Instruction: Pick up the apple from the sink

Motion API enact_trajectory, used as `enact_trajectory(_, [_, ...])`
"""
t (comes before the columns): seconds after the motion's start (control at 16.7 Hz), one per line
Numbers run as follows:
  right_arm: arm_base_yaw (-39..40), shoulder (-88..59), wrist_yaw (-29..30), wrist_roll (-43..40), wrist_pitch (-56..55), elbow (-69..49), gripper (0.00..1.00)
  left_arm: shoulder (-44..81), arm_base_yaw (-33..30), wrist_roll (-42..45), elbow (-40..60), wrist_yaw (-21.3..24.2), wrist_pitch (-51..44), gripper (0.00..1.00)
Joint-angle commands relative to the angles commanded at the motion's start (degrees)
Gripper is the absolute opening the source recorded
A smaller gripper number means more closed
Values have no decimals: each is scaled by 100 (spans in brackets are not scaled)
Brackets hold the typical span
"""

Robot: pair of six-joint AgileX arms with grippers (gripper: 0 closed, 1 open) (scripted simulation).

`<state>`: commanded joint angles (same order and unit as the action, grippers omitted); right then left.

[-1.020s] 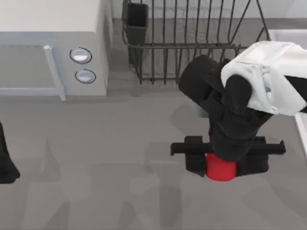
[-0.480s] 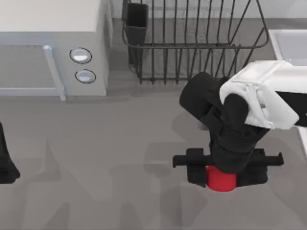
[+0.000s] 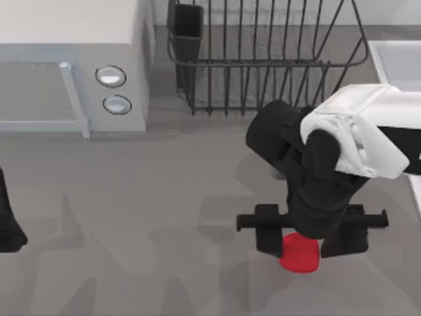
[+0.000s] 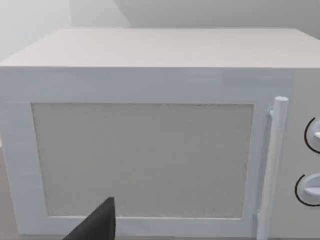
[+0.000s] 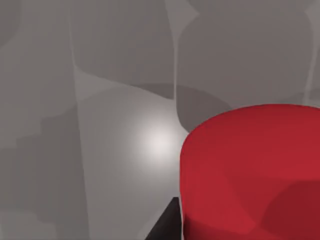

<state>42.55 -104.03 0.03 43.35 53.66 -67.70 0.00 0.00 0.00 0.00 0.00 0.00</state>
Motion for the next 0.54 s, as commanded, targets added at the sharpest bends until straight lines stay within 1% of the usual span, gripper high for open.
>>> enact_trajectory(0.18, [0, 0, 0, 0, 0, 0, 98, 0, 0, 0, 0, 0, 0, 100])
enact_trajectory(0.24, [0, 0, 0, 0, 0, 0, 100, 0, 0, 0, 0, 0, 0, 100])
enact_trajectory(0.54, [0, 0, 0, 0, 0, 0, 100, 0, 0, 0, 0, 0, 0, 100])
